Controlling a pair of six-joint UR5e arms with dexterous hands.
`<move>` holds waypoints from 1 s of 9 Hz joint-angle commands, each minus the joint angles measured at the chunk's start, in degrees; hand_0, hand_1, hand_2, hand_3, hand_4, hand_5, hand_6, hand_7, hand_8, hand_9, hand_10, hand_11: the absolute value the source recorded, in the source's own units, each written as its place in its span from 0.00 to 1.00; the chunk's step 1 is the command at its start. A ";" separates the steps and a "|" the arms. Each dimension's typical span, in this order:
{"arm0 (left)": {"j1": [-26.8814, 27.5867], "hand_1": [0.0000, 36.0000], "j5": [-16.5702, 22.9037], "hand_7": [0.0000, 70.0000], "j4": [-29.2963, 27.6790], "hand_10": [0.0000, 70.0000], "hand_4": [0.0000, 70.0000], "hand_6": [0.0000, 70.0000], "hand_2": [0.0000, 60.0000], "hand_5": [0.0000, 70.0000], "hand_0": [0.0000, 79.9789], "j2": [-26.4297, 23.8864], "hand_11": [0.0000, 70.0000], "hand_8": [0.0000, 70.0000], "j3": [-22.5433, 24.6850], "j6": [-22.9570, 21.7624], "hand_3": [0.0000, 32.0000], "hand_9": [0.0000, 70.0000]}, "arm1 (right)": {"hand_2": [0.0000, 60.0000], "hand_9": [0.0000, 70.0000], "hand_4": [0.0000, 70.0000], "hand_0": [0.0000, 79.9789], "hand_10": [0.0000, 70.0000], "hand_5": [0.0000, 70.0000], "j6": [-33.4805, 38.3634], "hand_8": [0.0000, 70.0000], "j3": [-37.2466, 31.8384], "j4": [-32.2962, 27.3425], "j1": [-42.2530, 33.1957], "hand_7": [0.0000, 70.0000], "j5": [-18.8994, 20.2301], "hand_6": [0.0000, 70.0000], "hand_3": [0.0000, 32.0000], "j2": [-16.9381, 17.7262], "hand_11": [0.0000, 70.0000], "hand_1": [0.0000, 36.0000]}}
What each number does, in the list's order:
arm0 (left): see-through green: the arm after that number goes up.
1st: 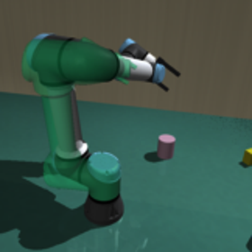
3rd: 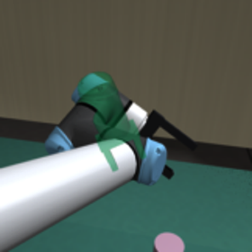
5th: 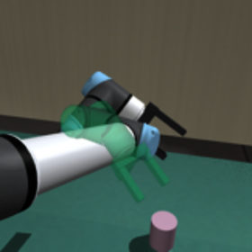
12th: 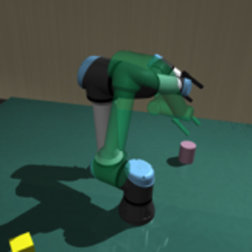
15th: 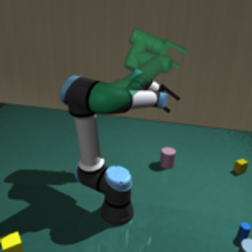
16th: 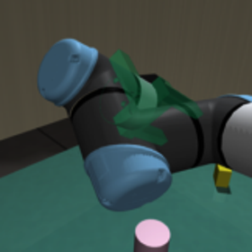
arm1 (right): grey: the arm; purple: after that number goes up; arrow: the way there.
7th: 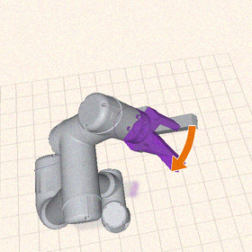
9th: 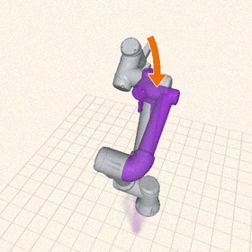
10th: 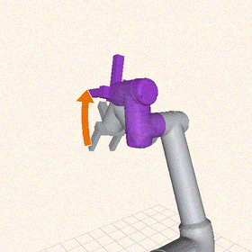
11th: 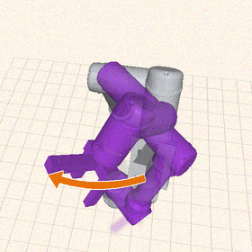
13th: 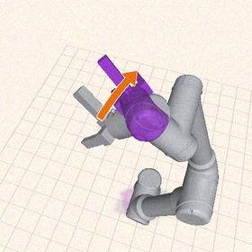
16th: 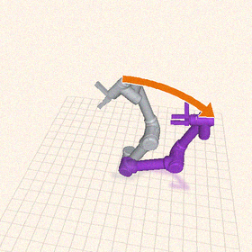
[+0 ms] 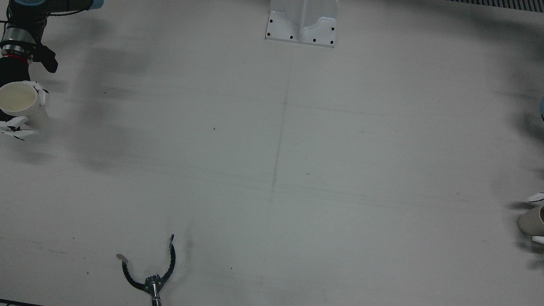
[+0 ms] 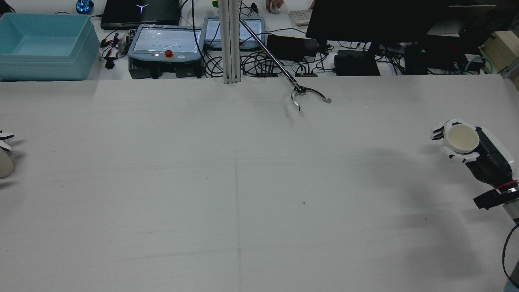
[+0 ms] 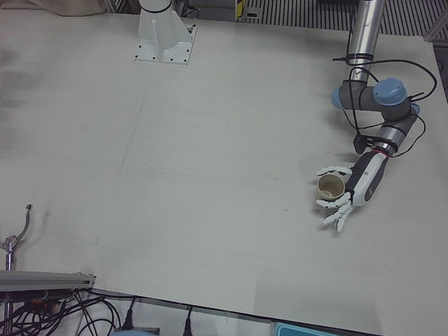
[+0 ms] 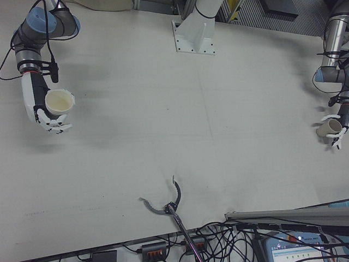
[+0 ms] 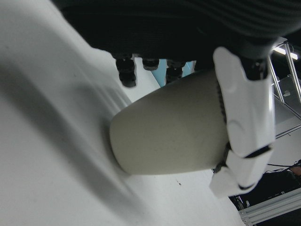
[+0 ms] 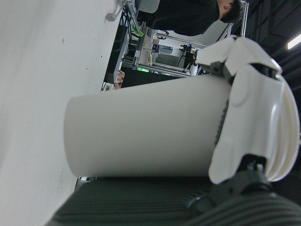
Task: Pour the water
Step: 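Hold the white cups in both hands and begin lifting them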
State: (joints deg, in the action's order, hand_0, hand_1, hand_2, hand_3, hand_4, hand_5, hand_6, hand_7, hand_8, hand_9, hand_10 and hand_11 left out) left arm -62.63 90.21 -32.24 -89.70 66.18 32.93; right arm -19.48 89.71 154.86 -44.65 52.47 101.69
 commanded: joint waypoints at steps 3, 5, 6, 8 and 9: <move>-0.30 0.77 -3.10 0.76 4.29 0.20 0.49 0.25 0.95 1.00 0.65 0.04 0.31 0.22 1.58 -4.08 0.00 0.40 | 0.94 0.60 0.21 0.75 0.35 1.00 0.06 0.45 -0.51 0.00 -0.09 0.52 0.00 0.55 0.00 -0.09 0.54 0.90; -0.21 0.79 -2.94 0.75 5.43 0.18 0.49 0.25 1.00 1.00 0.62 0.31 0.29 0.21 5.86 -7.59 0.00 0.39 | 0.98 0.59 0.21 0.77 0.33 1.00 0.49 0.44 -0.07 0.00 -3.23 0.54 1.57 0.55 0.00 -0.35 0.52 0.95; 0.13 0.83 -2.85 0.78 6.04 0.20 0.49 0.27 1.00 1.00 0.61 -0.12 0.31 0.23 8.15 -9.71 0.00 0.41 | 0.98 0.59 0.22 0.78 0.33 1.00 0.32 0.45 -0.15 0.00 -6.64 0.55 5.06 0.56 0.00 -0.52 0.52 0.96; 4.34 0.89 -2.15 0.84 8.32 0.24 0.53 0.34 1.00 1.00 0.61 -3.18 0.37 0.27 11.25 -16.19 0.00 0.45 | 0.97 0.59 0.22 0.78 0.33 1.00 0.67 0.44 0.45 1.57 -10.01 0.55 6.77 0.56 0.00 -0.61 0.52 0.96; 6.88 0.91 -0.06 0.84 10.34 0.25 0.56 0.35 1.00 1.00 0.62 -7.03 0.38 0.27 11.60 -19.19 0.00 0.45 | 0.97 0.59 0.22 0.78 0.33 1.00 0.67 0.44 0.46 1.76 -10.98 0.55 7.99 0.56 0.00 -0.79 0.52 0.97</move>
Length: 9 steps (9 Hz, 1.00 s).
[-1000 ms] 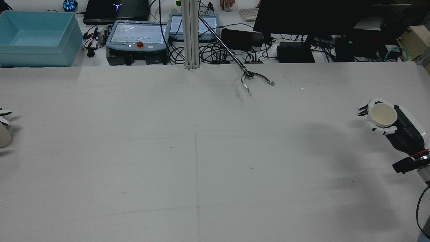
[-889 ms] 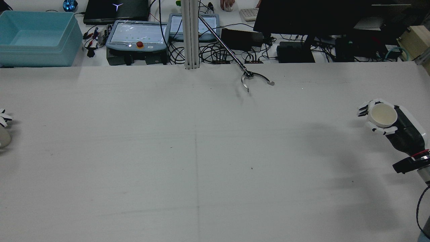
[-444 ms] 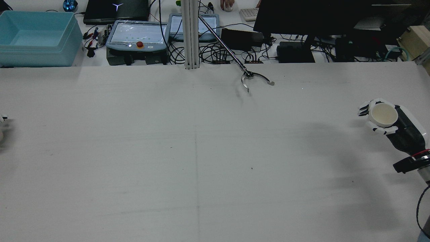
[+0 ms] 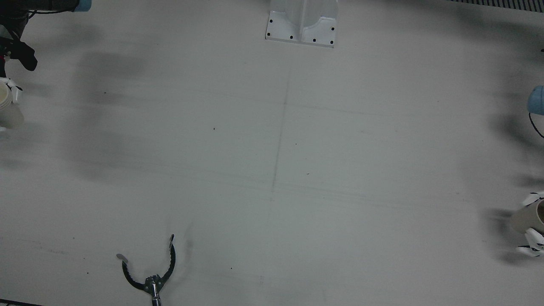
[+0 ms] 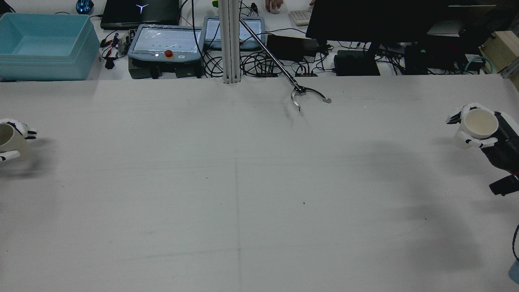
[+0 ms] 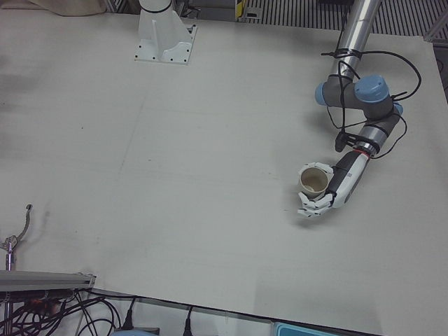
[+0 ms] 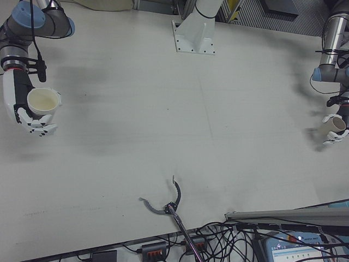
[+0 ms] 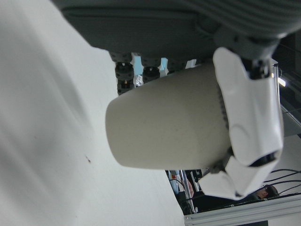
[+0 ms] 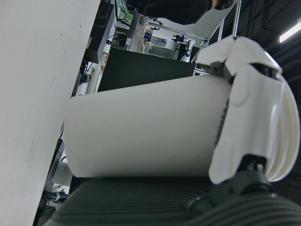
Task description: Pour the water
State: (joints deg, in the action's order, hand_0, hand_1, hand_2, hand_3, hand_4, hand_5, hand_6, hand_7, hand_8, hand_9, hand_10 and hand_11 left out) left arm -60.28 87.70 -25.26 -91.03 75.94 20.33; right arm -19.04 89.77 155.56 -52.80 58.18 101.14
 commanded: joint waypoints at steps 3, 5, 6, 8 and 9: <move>10.95 0.98 5.47 0.85 18.52 0.26 0.65 0.38 1.00 1.00 0.65 -11.87 0.41 0.29 16.73 -7.32 0.00 0.46 | 0.97 0.59 0.23 0.79 0.33 1.00 0.31 0.44 1.37 1.76 -5.02 0.55 3.61 0.56 0.00 -0.24 0.52 0.97; 14.92 1.00 5.47 0.84 26.45 0.26 0.70 0.38 1.00 1.00 0.68 -16.97 0.40 0.29 22.55 -3.66 0.00 0.46 | 0.97 0.59 0.23 0.80 0.32 1.00 0.23 0.44 3.20 3.33 -6.52 0.56 5.45 0.57 0.00 -0.24 0.52 0.98; 17.02 1.00 5.47 0.84 29.62 0.26 0.70 0.38 1.00 1.00 0.67 -19.69 0.40 0.29 24.32 0.38 0.00 0.46 | 0.97 0.59 0.22 0.78 0.33 1.00 0.31 0.44 4.00 4.65 -6.61 0.55 5.54 0.57 0.00 -0.24 0.52 0.97; 19.15 0.99 4.85 0.83 32.81 0.27 0.72 0.38 1.00 1.00 0.67 -24.36 0.41 0.29 23.55 5.48 0.00 0.46 | 0.97 0.59 0.23 0.78 0.33 1.00 0.23 0.44 4.01 4.84 -7.05 0.56 5.63 0.57 0.00 -0.41 0.52 0.96; 19.93 1.00 4.85 0.83 33.52 0.27 0.73 0.38 1.00 1.00 0.67 -26.72 0.42 0.30 22.42 9.86 0.00 0.47 | 0.97 0.59 0.24 0.78 0.33 1.00 0.23 0.44 3.83 5.01 -7.48 0.56 5.98 0.57 0.00 -0.41 0.52 0.97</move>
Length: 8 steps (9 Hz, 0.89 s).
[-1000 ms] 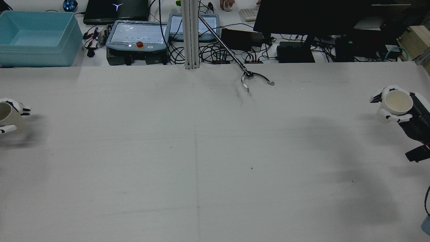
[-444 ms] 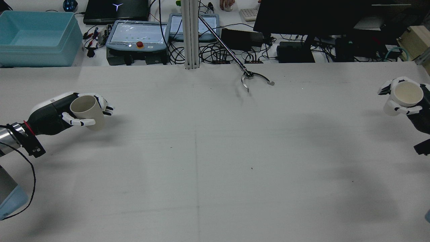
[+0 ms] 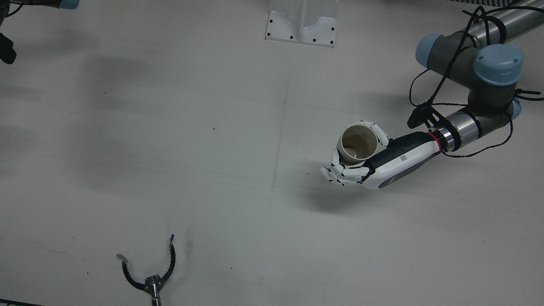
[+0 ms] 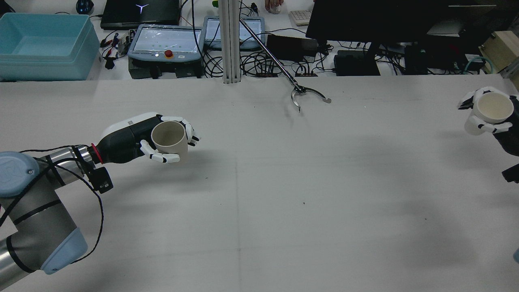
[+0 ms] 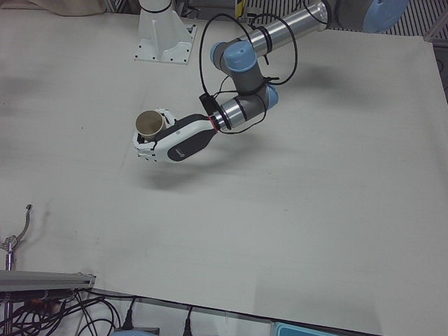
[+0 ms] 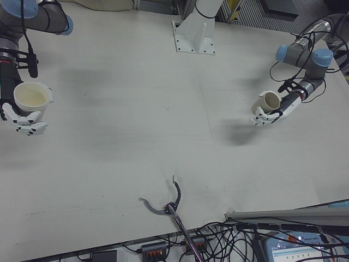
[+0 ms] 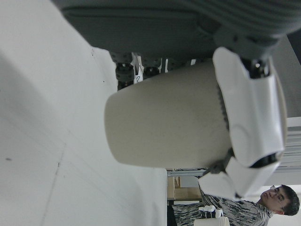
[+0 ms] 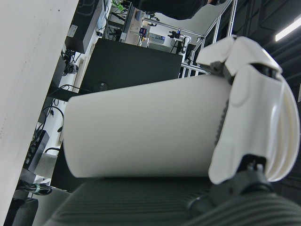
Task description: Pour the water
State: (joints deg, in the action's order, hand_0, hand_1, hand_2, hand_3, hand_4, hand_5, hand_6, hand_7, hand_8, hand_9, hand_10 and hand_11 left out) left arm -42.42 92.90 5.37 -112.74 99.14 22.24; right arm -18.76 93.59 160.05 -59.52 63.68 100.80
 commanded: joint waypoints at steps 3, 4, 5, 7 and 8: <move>6.19 0.96 -0.26 0.79 6.84 0.26 0.69 0.36 1.00 1.00 0.67 -10.65 0.40 0.28 -2.19 8.34 0.00 0.45 | 0.97 0.59 0.23 0.78 0.34 1.00 -0.23 0.45 0.19 5.53 -4.29 0.56 4.79 0.57 0.00 -4.38 0.54 0.95; 6.21 0.96 0.00 0.79 6.85 0.26 0.68 0.35 1.00 1.00 0.67 -10.66 0.40 0.28 -2.20 8.08 0.00 0.45 | 1.00 0.60 0.24 0.79 0.35 1.00 -0.31 0.45 0.97 5.62 -4.20 0.57 4.70 0.58 0.00 -4.82 0.55 0.98; 6.21 0.96 0.18 0.79 6.94 0.25 0.68 0.35 1.00 1.00 0.67 -10.66 0.39 0.28 -2.11 8.08 0.00 0.45 | 1.00 0.61 0.26 0.78 0.36 1.00 -0.84 0.47 5.33 8.32 -4.29 0.59 4.79 0.61 0.00 -5.17 0.56 1.00; 6.30 0.97 0.18 0.79 6.94 0.25 0.68 0.35 1.00 1.00 0.67 -10.66 0.39 0.28 -2.28 8.08 0.00 0.44 | 1.00 0.62 0.26 0.78 0.36 1.00 -9.04 0.48 18.67 24.60 -1.85 0.60 5.58 0.62 0.00 -12.32 0.57 1.00; 6.21 0.96 0.18 0.78 6.94 0.25 0.67 0.35 1.00 1.00 0.67 -10.66 0.39 0.28 -2.20 8.08 0.00 0.44 | 1.00 0.61 0.26 0.78 0.36 1.00 -15.80 0.47 22.48 33.22 0.70 0.60 6.45 0.62 0.00 -19.87 0.56 1.00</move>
State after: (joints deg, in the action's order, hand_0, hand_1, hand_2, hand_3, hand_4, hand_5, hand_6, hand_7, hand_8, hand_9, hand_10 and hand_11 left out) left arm -36.21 93.04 12.25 -123.34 96.95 30.33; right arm -23.07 104.97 175.83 -62.77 68.72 93.10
